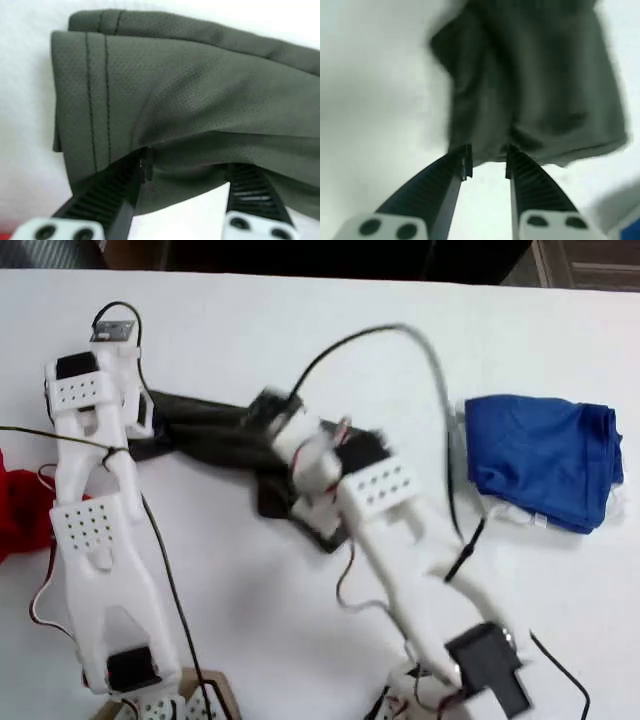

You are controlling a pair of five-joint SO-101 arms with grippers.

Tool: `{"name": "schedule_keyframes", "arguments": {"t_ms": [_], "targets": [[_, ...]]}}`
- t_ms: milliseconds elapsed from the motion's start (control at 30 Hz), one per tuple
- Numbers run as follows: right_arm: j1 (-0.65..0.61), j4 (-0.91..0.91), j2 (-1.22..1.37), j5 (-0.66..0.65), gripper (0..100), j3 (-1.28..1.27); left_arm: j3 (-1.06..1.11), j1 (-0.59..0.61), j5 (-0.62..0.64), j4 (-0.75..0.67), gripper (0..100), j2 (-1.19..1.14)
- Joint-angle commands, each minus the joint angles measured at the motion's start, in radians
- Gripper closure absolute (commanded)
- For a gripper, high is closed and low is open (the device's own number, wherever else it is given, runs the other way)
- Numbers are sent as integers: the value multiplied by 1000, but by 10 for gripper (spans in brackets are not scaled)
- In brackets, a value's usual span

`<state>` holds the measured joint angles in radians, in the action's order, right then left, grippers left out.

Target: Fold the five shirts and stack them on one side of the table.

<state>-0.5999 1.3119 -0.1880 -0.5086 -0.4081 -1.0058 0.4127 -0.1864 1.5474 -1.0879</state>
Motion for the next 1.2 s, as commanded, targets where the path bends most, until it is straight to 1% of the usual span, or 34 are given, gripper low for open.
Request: {"name": "schedule_keyframes", "arguments": {"t_ms": [0, 100, 200, 333, 467, 633, 767, 800, 867, 900, 933, 1067, 1167], "targets": [[-81, -35, -85, -48, 879, -141, -18, 44, 9, 0, 740, -9], [-107, -127, -91, -68, 879, -256, -18, 44, 9, 0, 740, -9], [-101, -225, -87, -71, 879, -319, -18, 44, 9, 0, 740, -9], [-15, -361, -81, -71, 879, -354, -18, 44, 9, 2, 740, -9], [90, -483, 19, -71, 879, -342, -18, 44, 9, 0, 740, -9], [104, -470, 206, -71, 879, -259, -18, 44, 9, 0, 740, -9], [133, -444, 292, -71, 882, -147, -18, 44, 9, 0, 740, -9], [145, -443, 303, -71, 896, -117, -18, 44, 9, 0, 740, -9], [180, -441, 326, -71, 974, -44, -18, 44, 9, 0, 740, -9], [197, -441, 338, -71, 985, -5, -18, 44, 9, 0, 740, -9], [217, -441, 352, -71, 970, 35, -18, 44, 9, -2, 740, -9], [275, -424, 386, -71, 978, 198, -18, 44, 11, -2, 740, -9], [283, -331, 387, -71, 978, 334, -18, 44, 11, -2, 740, -9]]}}
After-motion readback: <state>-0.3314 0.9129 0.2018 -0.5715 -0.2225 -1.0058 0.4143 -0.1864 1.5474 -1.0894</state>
